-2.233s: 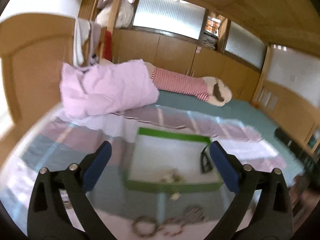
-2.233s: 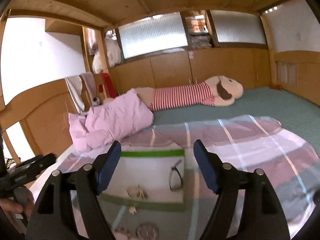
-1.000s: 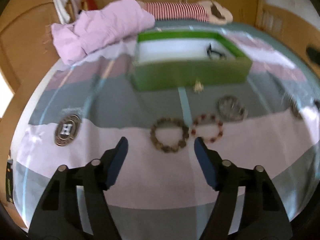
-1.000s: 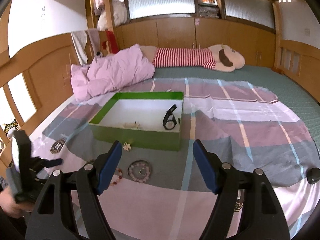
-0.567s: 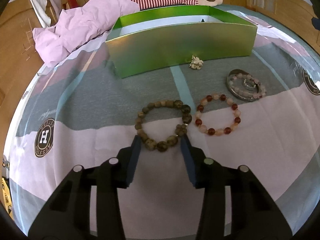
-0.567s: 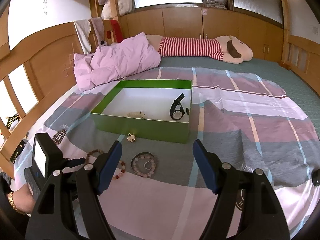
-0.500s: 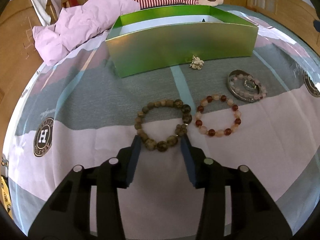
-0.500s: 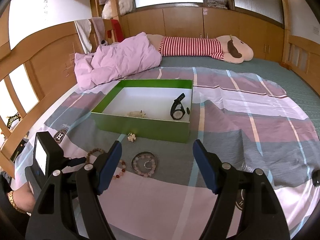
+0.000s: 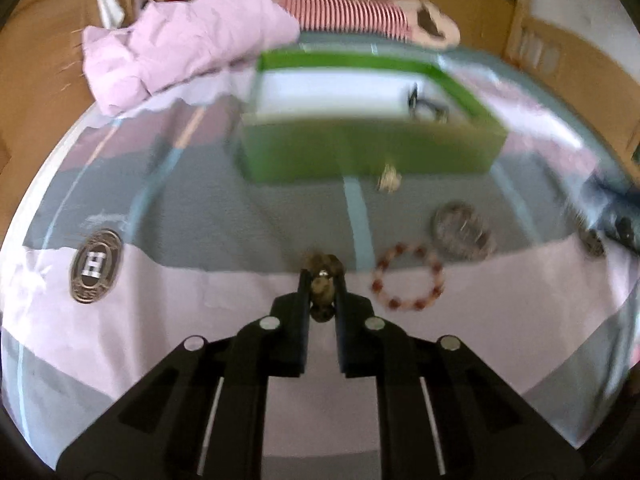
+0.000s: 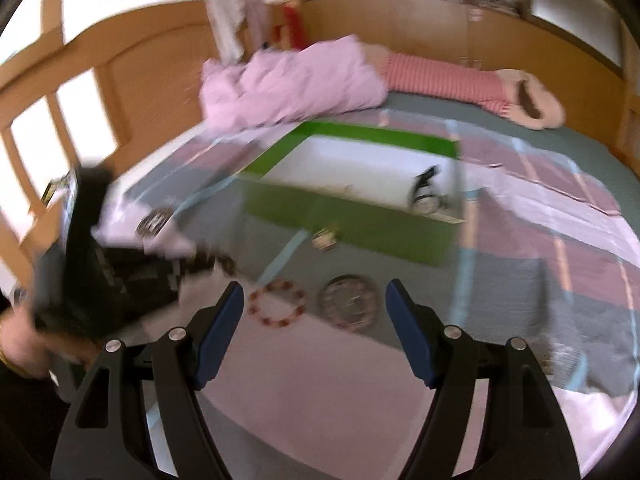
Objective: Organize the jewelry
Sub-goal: 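Lower the left gripper onto the brown beaded bracelet and close it, then grasp the pink bead bracelet with the right gripper while the left holds the brown bracelet, then carry both bracelets with both grippers over the green box, then open both grippers to drop the bracelets into the box, then grasp the red-and-white bead bracelet with the left gripper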
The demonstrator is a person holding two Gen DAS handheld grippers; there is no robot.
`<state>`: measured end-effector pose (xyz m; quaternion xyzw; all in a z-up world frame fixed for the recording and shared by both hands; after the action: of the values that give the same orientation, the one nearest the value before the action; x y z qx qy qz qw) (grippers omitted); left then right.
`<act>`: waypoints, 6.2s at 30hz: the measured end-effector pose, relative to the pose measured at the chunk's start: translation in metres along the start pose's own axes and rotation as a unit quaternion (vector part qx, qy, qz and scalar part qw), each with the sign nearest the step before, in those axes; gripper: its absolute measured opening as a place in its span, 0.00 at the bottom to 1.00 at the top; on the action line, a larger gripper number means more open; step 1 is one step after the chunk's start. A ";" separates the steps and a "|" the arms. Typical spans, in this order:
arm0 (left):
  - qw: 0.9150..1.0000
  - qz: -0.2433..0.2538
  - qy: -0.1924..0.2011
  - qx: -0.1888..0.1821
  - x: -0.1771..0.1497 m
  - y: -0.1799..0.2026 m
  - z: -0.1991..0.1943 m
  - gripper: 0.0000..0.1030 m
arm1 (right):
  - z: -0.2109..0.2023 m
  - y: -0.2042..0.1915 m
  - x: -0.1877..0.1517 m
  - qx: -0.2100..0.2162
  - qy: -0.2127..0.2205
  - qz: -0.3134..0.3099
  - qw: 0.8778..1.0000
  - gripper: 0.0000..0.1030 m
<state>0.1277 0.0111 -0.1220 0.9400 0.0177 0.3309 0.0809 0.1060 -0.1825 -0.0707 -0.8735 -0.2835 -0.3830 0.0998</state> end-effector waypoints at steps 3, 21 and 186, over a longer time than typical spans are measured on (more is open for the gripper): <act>0.999 -0.010 0.036 -0.021 0.012 0.001 -0.039 0.11 | 0.025 -0.019 -0.003 -0.007 -0.036 -0.041 0.998 0.57; 0.994 -0.038 0.075 -0.064 0.032 -0.007 -0.083 0.11 | 0.082 0.026 -0.035 -0.039 -0.140 0.012 0.989 0.27; 1.000 0.010 0.012 -0.006 0.019 0.023 0.007 0.41 | -0.036 0.061 0.020 -0.089 0.057 0.057 0.993 0.47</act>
<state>0.1460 -0.0108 -0.1119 0.9354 0.0070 0.3435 0.0832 0.1302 -0.2381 -0.0289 -0.8705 -0.1918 -0.4493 0.0593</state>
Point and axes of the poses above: each gripper's, at about its wrist camera, not at the fingertips, and z roughly the way its jaws point, y to its right, x to its top, the point moved 1 cm from there along z, roughly the way its jaws point, and after that the axes turned 9 degrees about -z, right-handed, at the moved point
